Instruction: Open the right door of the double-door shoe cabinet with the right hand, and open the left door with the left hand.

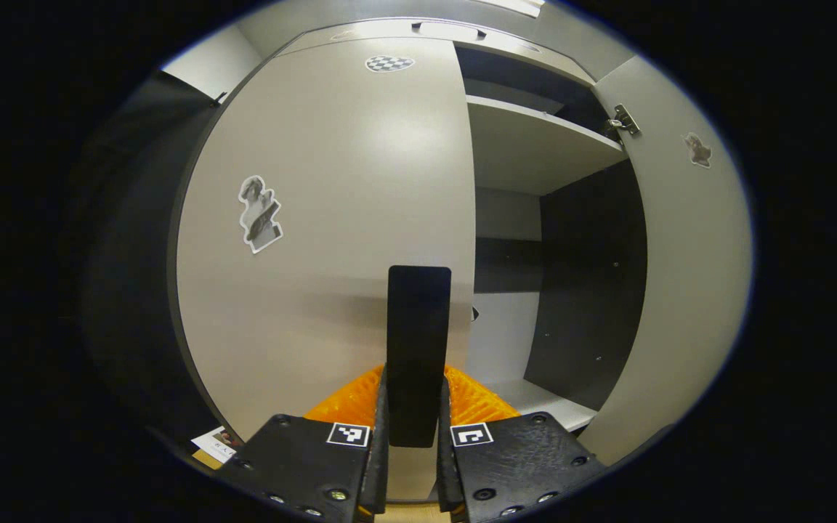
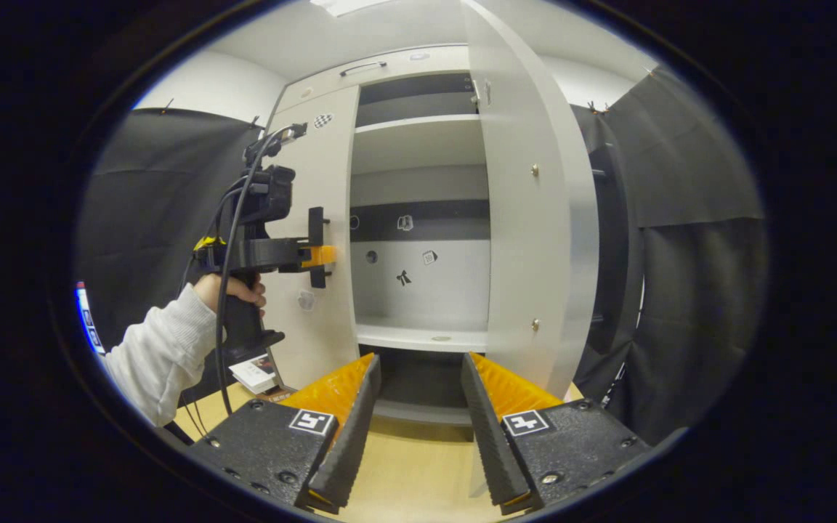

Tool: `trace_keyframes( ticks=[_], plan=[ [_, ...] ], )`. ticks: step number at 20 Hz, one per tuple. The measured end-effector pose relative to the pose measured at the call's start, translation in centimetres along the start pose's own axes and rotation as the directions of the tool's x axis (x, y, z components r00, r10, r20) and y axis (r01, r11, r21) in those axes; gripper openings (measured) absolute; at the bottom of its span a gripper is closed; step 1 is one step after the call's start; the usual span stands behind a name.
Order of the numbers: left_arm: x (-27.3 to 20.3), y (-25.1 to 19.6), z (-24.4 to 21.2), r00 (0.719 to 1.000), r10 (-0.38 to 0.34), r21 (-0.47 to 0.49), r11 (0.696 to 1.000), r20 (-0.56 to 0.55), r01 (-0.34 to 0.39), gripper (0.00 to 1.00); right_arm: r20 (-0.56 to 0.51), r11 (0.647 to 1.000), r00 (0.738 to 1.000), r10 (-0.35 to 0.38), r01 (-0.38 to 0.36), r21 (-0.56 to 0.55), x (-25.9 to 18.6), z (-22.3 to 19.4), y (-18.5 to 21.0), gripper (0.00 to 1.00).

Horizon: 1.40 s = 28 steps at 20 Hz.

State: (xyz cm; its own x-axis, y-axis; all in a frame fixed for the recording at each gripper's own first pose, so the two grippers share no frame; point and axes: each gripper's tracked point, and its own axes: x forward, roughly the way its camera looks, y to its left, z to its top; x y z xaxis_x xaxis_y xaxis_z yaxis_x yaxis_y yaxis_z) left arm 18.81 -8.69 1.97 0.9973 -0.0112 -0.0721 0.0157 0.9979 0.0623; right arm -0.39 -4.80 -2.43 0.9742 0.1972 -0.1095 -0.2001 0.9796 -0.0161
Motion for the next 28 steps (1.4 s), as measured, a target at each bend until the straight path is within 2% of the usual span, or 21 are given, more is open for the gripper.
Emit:
trace_keyframes(
  ticks=[1, 2, 4, 11, 15, 21, 28],
  plan=[
    [-0.4, 0.0, 0.2, 1.0, -0.005, 0.001, 1.0, 0.001, 0.005, 0.2, -0.001, 1.0, 1.0, 0.0, 0.0, -0.002, -0.1, -0.2, -0.1, 0.7],
    [0.0, 0.0, 0.0, 1.0, -0.006, -0.014, 1.0, 0.002, 0.006, 0.24, -0.003, 1.0, 1.0, -0.001, 0.001, -0.002, -0.1, -0.2, -0.1, 0.71],
    [-0.1, -0.2, 0.0, 1.0, -0.011, -0.038, 0.999, 0.01, 0.011, 0.04, -0.005, 1.0, 1.0, -0.002, 0.002, -0.003, -0.2, -0.3, -0.2, 0.71],
    [-0.7, -0.1, -0.1, 1.0, -0.013, -0.014, 1.0, 0.007, 0.013, 0.05, 0.014, 1.0, 1.0, -0.024, 0.024, -0.012, -0.8, 0.3, -0.4, 0.7],
    [-3.1, 0.2, 0.0, 0.999, -0.039, -0.021, 0.999, 0.008, 0.04, 0.04, 0.016, 0.999, 0.999, -0.036, 0.037, -0.012, -1.6, 0.2, -0.3, 0.71],
    [-7.0, 1.9, 0.0, 0.999, -0.042, -0.023, 0.999, 0.007, 0.042, 0.04, 0.021, 1.0, 0.999, -0.027, 0.027, -0.005, -2.2, -0.1, 1.0, 0.71],
    [-10.3, 5.2, 0.0, 1.0, 0.005, -0.007, 1.0, 0.01, -0.005, 0.03, 0.027, 0.999, 0.999, -0.027, 0.027, -0.022, -2.4, -0.1, 1.7, 0.71]
  ],
)
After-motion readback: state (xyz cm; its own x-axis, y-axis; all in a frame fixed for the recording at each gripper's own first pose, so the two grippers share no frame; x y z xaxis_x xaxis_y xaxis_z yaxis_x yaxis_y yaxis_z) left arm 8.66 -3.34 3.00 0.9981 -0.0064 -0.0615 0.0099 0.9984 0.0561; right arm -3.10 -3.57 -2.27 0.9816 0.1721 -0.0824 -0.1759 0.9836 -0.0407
